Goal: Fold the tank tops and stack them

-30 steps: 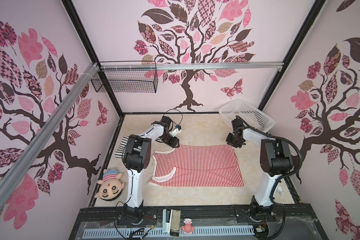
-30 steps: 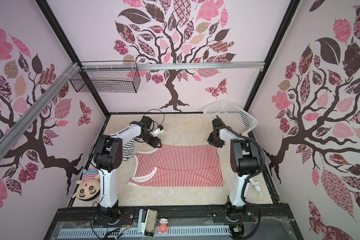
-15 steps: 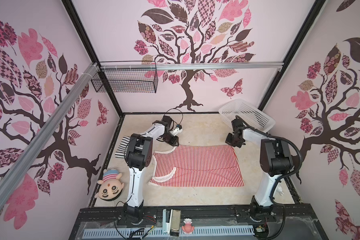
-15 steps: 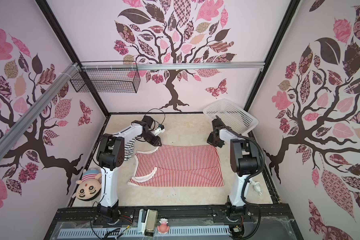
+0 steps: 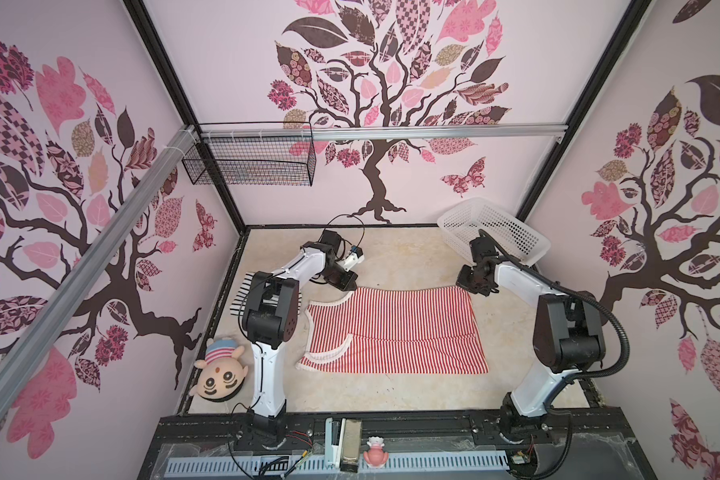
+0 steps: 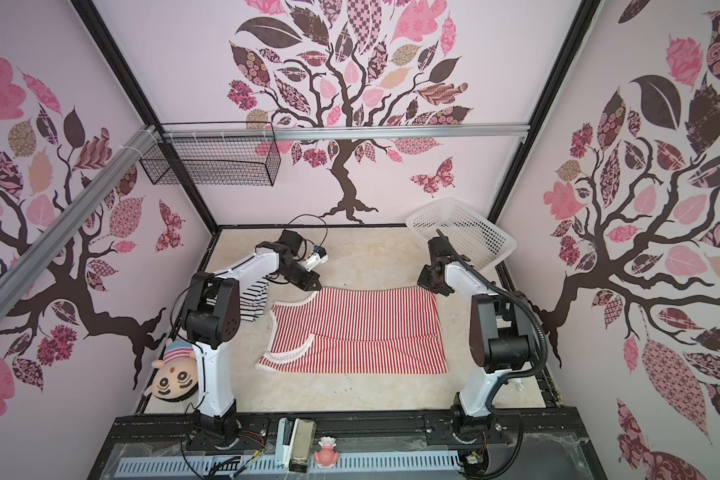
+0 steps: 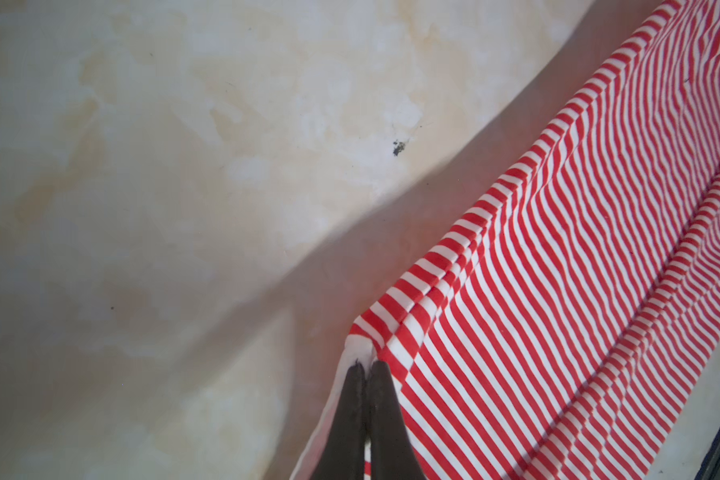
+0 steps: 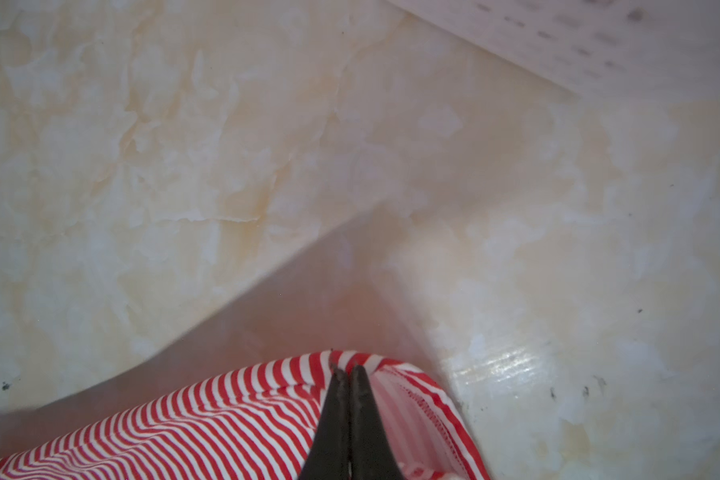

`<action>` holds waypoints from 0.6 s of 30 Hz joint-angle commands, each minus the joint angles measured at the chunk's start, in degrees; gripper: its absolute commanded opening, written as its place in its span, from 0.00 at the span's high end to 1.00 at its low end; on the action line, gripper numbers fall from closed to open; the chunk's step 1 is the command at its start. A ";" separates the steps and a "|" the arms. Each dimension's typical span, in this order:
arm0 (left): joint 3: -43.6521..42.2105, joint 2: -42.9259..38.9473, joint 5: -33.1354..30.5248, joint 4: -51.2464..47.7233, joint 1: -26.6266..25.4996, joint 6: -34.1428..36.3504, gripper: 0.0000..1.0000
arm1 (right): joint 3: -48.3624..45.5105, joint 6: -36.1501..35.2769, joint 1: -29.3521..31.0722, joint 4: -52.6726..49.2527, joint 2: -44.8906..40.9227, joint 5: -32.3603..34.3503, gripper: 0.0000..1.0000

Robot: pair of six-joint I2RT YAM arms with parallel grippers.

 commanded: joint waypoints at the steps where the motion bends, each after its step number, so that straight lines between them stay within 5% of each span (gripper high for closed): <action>1: -3.33 -4.61 1.69 1.42 -0.17 0.40 1.00 | -2.19 0.12 0.19 -1.25 -4.15 1.73 1.00; 18: -22.22 -19.87 1.16 0.66 -2.27 3.76 1.00 | -18.10 1.34 0.15 -1.77 -19.33 3.59 1.00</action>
